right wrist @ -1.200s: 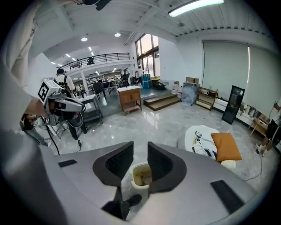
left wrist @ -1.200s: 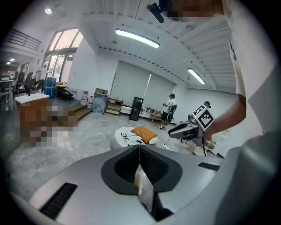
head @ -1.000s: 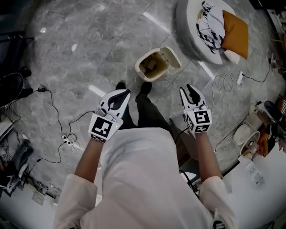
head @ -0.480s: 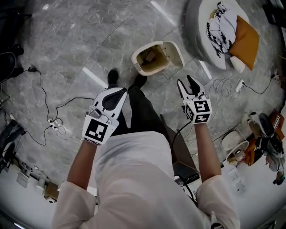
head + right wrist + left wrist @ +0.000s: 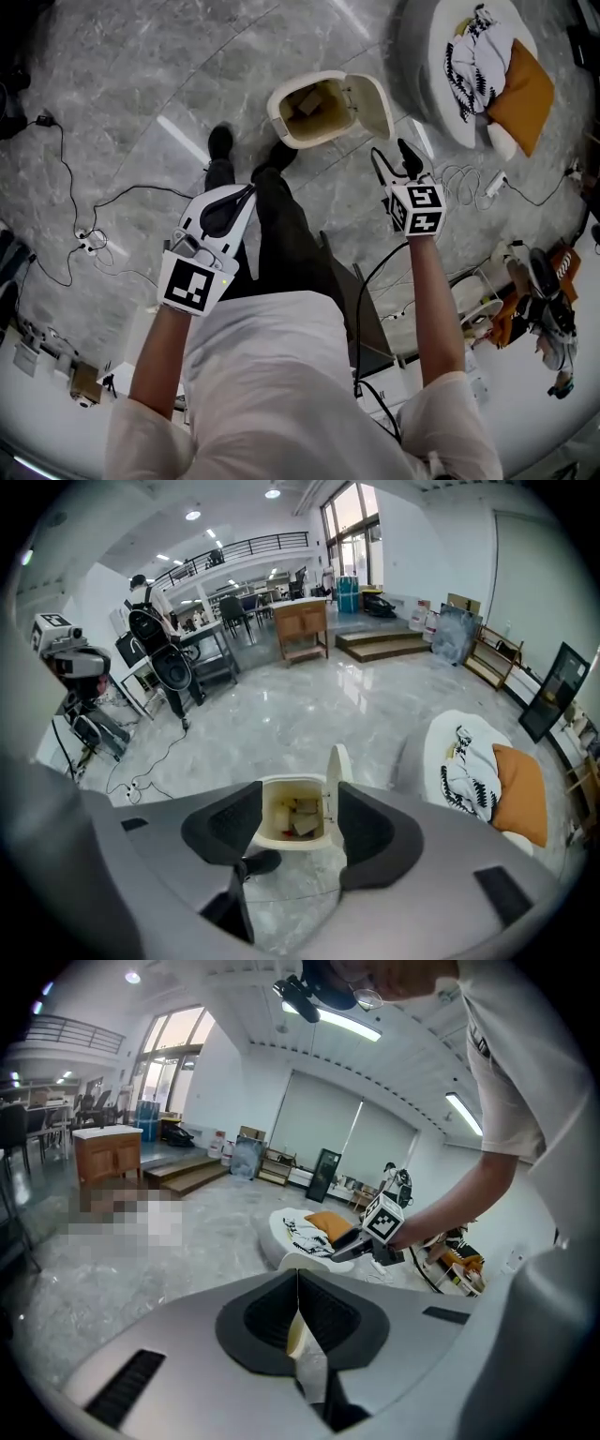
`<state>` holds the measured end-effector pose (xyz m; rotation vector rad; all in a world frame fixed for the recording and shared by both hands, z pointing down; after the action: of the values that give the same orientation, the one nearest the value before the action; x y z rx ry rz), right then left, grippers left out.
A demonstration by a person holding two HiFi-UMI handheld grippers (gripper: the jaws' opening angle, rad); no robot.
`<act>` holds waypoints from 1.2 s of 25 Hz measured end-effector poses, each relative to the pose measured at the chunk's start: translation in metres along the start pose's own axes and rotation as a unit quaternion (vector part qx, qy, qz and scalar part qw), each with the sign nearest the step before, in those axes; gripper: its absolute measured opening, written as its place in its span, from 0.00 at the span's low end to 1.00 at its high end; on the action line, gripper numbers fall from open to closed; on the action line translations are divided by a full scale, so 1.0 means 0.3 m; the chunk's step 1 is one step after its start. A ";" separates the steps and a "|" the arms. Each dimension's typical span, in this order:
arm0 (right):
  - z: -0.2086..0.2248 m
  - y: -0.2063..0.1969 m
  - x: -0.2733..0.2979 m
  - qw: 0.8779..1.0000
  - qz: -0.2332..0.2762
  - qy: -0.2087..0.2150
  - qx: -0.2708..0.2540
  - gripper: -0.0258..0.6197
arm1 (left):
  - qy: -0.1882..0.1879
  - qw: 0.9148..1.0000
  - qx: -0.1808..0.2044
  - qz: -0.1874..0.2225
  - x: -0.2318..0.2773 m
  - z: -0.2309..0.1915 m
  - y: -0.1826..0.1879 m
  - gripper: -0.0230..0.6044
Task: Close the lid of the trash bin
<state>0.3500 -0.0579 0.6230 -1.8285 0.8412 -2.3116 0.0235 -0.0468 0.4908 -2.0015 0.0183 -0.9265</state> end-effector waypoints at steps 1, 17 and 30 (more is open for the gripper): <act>0.018 -0.006 0.021 1.000 -0.004 -0.004 -0.001 0.45 | 0.001 1.000 -0.002 -0.001 0.005 -0.001 -0.010 0.06; 0.174 -0.107 0.266 0.998 -0.061 -0.035 0.001 0.45 | -0.012 1.000 -0.008 -0.024 0.100 -0.049 -0.143 0.07; 0.104 -0.136 0.295 0.999 -0.027 -0.040 0.013 0.45 | -0.034 0.999 -0.014 -0.040 0.142 -0.079 -0.267 0.07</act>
<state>0.3642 -0.0689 0.7235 -1.9426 0.7572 -2.2531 0.0136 -0.0315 0.5827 -2.0701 -0.0873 -0.9126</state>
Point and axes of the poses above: the fingertips, and each gripper's own axes: x forward along the fingers, z to its right, y out of its top, the point moved 7 cm from there along -x, backward along the fingers, and after that the axes turned 1 degree about -z, right-handed, at the moved point
